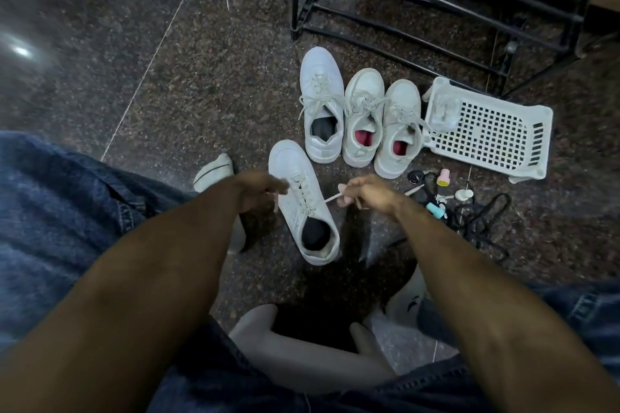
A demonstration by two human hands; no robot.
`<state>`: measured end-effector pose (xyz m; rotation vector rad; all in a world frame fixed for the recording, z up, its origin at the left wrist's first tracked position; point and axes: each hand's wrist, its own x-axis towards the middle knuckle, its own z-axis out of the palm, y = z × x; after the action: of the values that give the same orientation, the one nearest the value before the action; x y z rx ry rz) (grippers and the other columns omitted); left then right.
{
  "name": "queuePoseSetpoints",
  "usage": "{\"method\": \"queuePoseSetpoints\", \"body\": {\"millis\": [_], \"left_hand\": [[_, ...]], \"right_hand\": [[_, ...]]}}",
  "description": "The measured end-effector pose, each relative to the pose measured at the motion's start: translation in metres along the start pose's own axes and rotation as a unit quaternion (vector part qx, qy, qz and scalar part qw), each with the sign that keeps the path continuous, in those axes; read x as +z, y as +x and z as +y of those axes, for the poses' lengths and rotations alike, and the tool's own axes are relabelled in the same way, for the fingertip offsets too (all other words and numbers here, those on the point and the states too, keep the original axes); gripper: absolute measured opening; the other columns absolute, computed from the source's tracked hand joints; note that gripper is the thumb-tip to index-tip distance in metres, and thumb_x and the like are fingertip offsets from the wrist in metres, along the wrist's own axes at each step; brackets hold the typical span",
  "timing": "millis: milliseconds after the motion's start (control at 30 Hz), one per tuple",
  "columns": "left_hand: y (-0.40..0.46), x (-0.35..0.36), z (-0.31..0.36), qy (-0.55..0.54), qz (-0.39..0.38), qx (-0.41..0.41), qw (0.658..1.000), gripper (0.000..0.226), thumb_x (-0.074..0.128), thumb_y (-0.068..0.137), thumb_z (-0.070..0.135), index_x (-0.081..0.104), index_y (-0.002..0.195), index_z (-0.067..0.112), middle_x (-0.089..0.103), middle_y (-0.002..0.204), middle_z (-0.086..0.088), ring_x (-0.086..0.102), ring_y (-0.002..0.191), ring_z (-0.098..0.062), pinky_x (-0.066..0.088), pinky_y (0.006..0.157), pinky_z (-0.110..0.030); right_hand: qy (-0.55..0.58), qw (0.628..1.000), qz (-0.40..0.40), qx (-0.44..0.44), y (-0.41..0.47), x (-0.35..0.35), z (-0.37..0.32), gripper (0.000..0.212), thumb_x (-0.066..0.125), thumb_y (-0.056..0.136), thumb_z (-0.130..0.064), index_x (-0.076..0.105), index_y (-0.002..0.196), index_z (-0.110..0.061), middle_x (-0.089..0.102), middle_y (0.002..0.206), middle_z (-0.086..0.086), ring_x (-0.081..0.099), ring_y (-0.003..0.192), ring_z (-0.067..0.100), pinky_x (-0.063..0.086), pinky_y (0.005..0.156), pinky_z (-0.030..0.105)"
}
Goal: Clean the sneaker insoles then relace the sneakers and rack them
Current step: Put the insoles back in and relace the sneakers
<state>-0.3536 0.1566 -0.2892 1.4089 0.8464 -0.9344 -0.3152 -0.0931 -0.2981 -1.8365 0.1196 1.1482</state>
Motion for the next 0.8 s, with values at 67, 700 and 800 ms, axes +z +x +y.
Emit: {"method": "queuePoseSetpoints", "body": {"millis": [67, 700, 800], "left_hand": [[-0.001, 0.009, 0.006, -0.116, -0.021, 0.031, 0.993, 0.018, 0.049, 0.1, 0.018, 0.06, 0.087, 0.011, 0.064, 0.093, -0.003, 0.059, 0.083, -0.011, 0.043, 0.062, -0.02], [0.029, 0.079, -0.027, -0.138, 0.159, 0.144, 0.967, 0.05, 0.042, 0.096, -0.001, 0.047, 0.141, 0.019, 0.063, 0.104, -0.006, 0.049, 0.053, -0.011, 0.038, 0.043, -0.019], [0.014, 0.088, -0.021, 0.143, 0.096, 0.215, 0.961, 0.047, 0.053, 0.084, -0.001, 0.06, 0.126, 0.017, 0.06, 0.103, 0.004, 0.053, 0.083, -0.015, 0.042, 0.067, -0.024]], "right_hand": [[0.132, 0.991, -0.015, -0.012, -0.002, 0.005, -0.007, 0.026, 0.059, 0.094, -0.017, 0.06, 0.07, -0.009, 0.073, 0.099, 0.011, 0.066, 0.092, 0.019, 0.047, 0.084, 0.03], [0.543, 0.831, 0.117, 0.034, 0.015, 0.04, -0.004, 0.027, 0.04, 0.099, -0.019, 0.045, 0.073, -0.017, 0.043, 0.054, -0.004, 0.035, 0.043, 0.009, 0.033, 0.05, 0.024], [0.603, 0.792, 0.091, 0.043, 0.012, 0.043, -0.021, 0.03, 0.044, 0.1, -0.023, 0.051, 0.073, -0.013, 0.056, 0.065, 0.002, 0.054, 0.061, 0.013, 0.048, 0.067, 0.027]]}}
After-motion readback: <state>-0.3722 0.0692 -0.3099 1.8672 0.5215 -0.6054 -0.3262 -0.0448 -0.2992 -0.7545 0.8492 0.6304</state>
